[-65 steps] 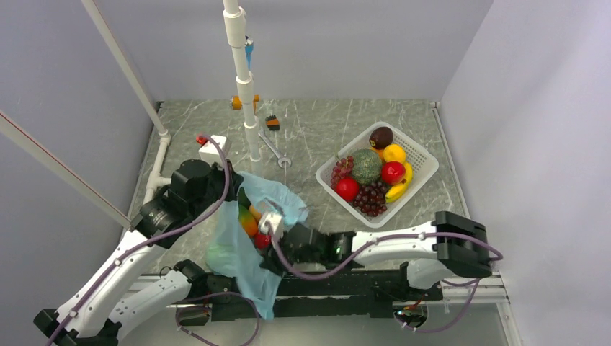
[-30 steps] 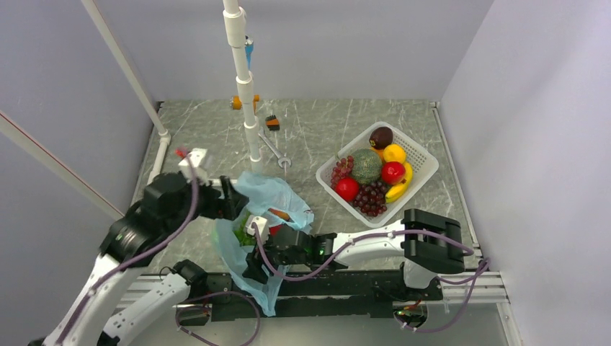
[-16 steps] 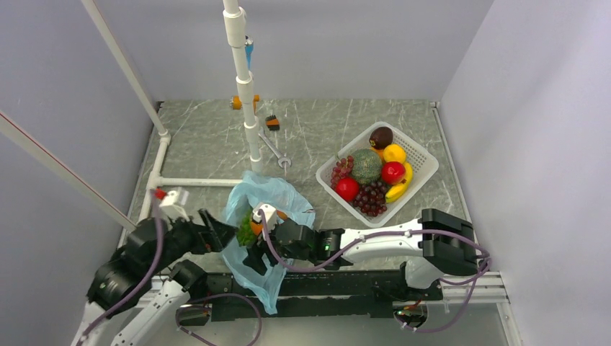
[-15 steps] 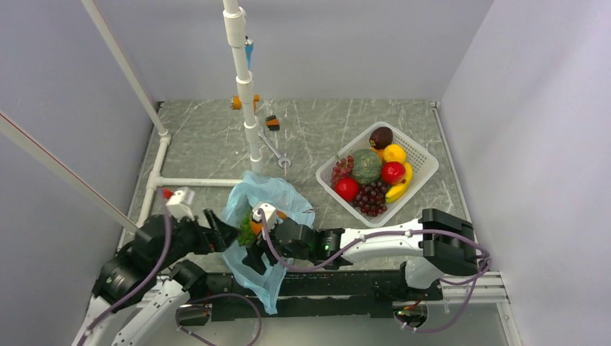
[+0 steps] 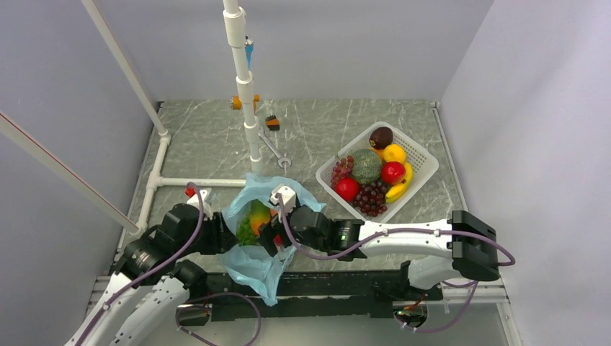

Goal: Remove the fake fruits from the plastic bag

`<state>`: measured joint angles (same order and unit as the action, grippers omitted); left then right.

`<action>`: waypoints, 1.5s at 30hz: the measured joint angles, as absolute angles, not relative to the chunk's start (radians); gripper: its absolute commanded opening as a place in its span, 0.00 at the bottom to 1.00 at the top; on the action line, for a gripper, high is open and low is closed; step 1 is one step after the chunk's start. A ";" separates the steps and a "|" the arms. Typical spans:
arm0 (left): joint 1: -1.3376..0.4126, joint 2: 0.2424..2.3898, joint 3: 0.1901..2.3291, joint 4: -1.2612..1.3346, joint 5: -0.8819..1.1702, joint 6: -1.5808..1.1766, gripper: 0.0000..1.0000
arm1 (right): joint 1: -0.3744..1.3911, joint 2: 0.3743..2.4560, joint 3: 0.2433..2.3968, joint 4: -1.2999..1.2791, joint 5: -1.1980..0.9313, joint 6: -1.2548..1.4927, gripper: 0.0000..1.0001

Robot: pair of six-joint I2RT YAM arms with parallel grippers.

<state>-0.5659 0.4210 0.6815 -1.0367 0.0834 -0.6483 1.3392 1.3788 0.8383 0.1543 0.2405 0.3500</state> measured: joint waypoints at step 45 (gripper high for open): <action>-0.566 0.398 0.660 -1.013 0.136 -0.604 0.17 | 1.319 1.209 0.756 0.059 0.360 0.272 0.10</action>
